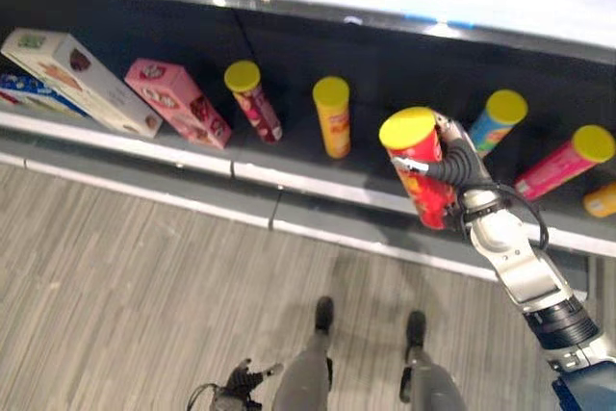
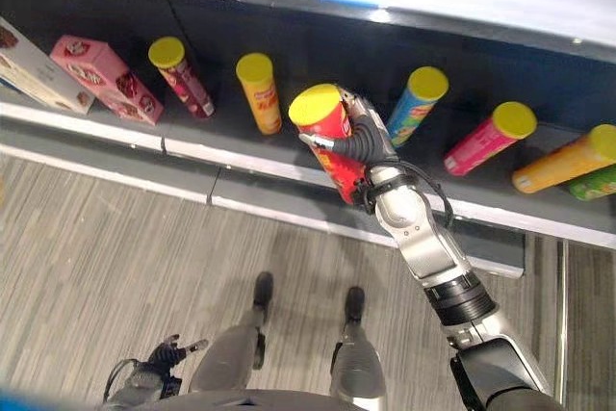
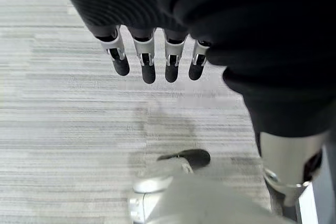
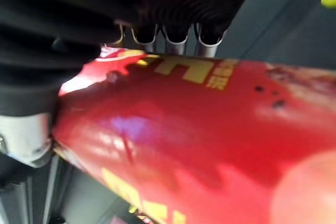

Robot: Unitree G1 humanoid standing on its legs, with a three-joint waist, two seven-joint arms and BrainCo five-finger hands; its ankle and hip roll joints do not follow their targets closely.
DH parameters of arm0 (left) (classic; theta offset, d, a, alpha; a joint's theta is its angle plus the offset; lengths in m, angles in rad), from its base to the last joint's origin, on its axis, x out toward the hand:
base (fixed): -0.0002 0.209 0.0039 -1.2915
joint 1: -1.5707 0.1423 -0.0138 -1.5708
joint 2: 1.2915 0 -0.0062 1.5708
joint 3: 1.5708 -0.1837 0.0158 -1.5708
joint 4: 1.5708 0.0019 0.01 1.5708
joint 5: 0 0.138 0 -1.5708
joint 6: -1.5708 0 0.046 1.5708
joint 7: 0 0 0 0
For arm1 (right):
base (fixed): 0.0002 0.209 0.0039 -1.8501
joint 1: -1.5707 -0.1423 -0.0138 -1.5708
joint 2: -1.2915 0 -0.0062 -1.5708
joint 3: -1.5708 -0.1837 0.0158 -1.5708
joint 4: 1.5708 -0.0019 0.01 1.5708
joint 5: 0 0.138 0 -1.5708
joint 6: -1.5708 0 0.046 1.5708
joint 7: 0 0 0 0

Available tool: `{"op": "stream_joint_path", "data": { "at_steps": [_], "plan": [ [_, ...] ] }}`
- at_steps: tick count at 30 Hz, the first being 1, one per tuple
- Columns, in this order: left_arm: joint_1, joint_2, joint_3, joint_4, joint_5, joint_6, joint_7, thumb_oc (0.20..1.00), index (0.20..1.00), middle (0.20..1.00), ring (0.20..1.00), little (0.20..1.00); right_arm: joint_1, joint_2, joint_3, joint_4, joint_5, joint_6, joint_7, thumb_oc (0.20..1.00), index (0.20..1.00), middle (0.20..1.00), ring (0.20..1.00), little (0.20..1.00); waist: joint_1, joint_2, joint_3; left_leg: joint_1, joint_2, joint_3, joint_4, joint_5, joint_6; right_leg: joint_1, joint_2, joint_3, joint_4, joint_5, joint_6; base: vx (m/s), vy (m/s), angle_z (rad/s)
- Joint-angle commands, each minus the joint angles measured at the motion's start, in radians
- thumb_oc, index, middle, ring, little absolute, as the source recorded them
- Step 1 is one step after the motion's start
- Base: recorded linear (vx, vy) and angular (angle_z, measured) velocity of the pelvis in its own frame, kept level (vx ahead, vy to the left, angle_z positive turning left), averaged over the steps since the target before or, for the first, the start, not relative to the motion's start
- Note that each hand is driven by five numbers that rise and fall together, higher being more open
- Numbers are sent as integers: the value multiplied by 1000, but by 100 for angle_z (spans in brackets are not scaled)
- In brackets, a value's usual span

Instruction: Put the goods on the table back onto the shelves and tidy them up.

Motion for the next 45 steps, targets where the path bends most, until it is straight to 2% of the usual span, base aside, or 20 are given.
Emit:
{"op": "stream_joint_path", "data": {
  "at_steps": [1,7,14,25,32,36,38,45],
  "plan": [
    [-41,45,-45,-16,-40,-13,49,1000,1000,1000,1000,1000,-93,-6,-26,-58,-100,-23,-133,200,200,200,200,200,16,-14,-22,-21,57,61,89,-109,-36,-34,-55,42,126,-132,25,-41,9,6],
    [-73,35,-101,-64,-59,-24,78,1000,1000,1000,1000,1000,-173,1,-66,-74,-214,-2,-272,200,200,200,200,200,24,28,40,-94,49,57,124,-104,-38,-107,-59,50,158,-134,22,-61,8,2],
    [-99,24,-134,-89,-57,-33,88,1000,1000,1000,1000,1000,-210,0,-105,-99,-260,14,-346,200,200,200,200,200,12,57,62,-138,42,61,114,-91,-42,-159,-62,59,152,-122,24,-5,3,0],
    [-120,11,-153,-117,-69,-43,100,1000,1000,1000,1000,1000,-244,30,-121,-108,-214,1,-401,200,200,200,200,200,3,91,95,-187,22,73,114,-86,-37,-211,-69,74,135,-99,32,-5,15,-2],
    [-117,40,-174,-179,-84,-57,98,1000,1000,1000,1000,1000,-345,55,-124,-110,-174,-23,-432,200,200,200,200,200,24,121,114,-234,6,69,116,-78,-35,-251,-79,71,129,-82,37,-6,7,1],
    [-117,42,-177,-182,-86,-58,95,1000,1000,1000,1000,1000,-358,55,-124,-108,-169,-25,-435,200,200,200,200,200,26,124,117,-239,5,69,115,-77,-35,-256,-80,72,128,-80,38,-7,11,1],
    [-125,52,-190,-200,-101,-65,89,1000,1000,1000,1000,1000,-434,46,-122,-108,-176,-23,-456,200,200,200,200,200,39,142,128,-279,-6,65,116,-68,-35,-288,-87,72,122,-68,41,-36,52,3],
    [-130,49,-196,-219,-115,-77,88,1000,1000,1000,1000,1000,-469,44,-139,-118,-203,-18,-492,200,200,200,200,200,49,176,133,-322,-20,63,109,-57,-35,-332,-95,78,118,-59,48,0,25,5]
  ]
}}
